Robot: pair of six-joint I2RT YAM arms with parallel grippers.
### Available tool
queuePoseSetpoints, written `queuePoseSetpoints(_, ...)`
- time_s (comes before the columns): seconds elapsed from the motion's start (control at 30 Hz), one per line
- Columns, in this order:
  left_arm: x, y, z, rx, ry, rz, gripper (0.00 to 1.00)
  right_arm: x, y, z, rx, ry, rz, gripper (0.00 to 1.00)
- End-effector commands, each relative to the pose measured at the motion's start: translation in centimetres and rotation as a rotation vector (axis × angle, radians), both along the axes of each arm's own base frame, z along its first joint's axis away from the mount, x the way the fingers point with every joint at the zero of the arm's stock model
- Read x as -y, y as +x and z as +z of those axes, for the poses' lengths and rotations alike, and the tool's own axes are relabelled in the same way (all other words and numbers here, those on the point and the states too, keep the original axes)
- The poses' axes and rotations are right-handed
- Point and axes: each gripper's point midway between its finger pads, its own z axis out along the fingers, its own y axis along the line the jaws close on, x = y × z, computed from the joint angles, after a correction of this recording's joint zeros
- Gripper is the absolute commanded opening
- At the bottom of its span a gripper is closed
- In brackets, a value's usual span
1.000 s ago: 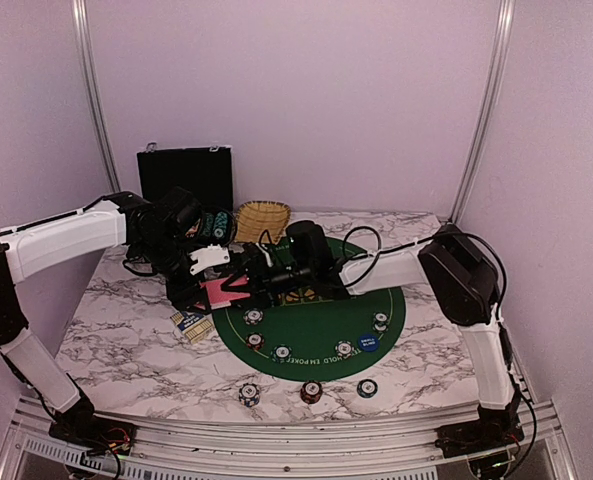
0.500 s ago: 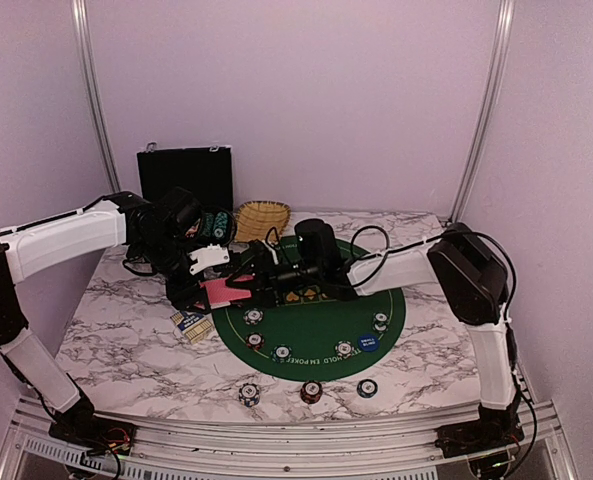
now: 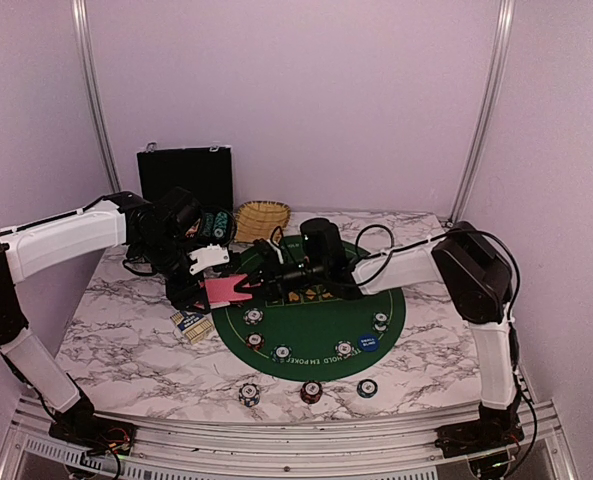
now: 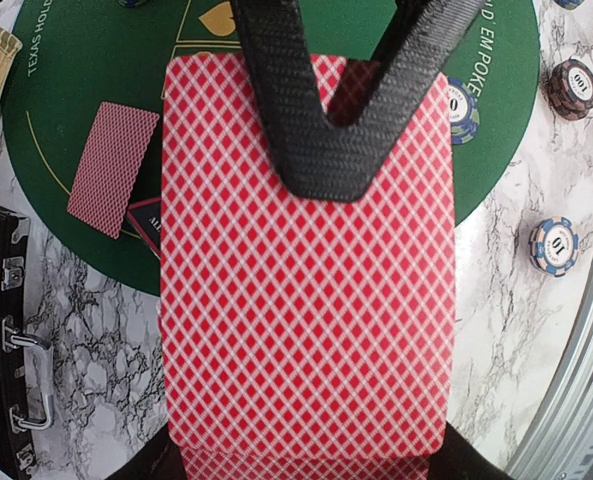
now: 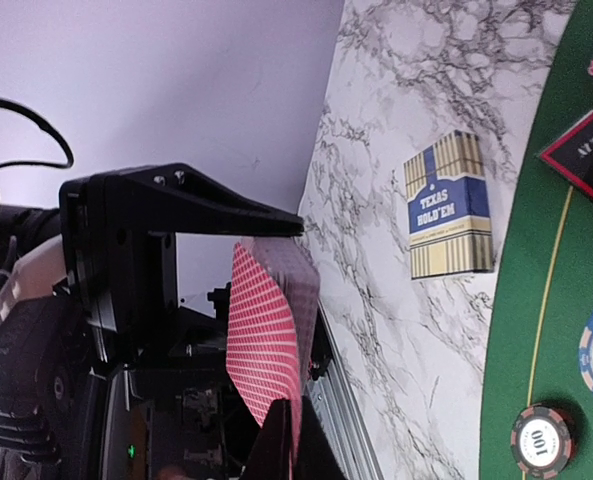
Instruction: Distribute texas hold em gaming equipment
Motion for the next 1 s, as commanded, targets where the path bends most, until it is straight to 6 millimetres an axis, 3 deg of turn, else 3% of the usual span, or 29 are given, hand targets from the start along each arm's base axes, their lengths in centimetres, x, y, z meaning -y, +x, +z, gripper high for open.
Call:
queuePoseSetpoints(0.0,0.0,-0.1,-0.3,-0.01,0.005,-0.006,0.0,1.6,1.4,3.3,0.059,0.034,-0.028,0.0)
queuePoseSetpoints(0.2,0.0,0.0,-0.2,-0.007,0.008,-0.006,0.0,3.9,3.2,3.6,0.077,0.017,-0.072,0.0)
queuePoseSetpoints(0.37,-0.2,0.1,-0.1,0.001,0.013,-0.004,0.0,7.3,5.6,2.7,0.09,-0.032,-0.132,0.0)
queuePoseSetpoints(0.77,-0.4,-0.2,-0.3,-0.005,0.016,-0.002,0.0,21.2,19.4,-2.1,0.146,-0.296,-0.474,0.0)
queuePoseSetpoints(0.97,-0.3,-0.3,-0.1,-0.005,0.013,-0.001,0.0,24.2,23.6,-5.4,0.134,-0.375,-0.548,0.0)
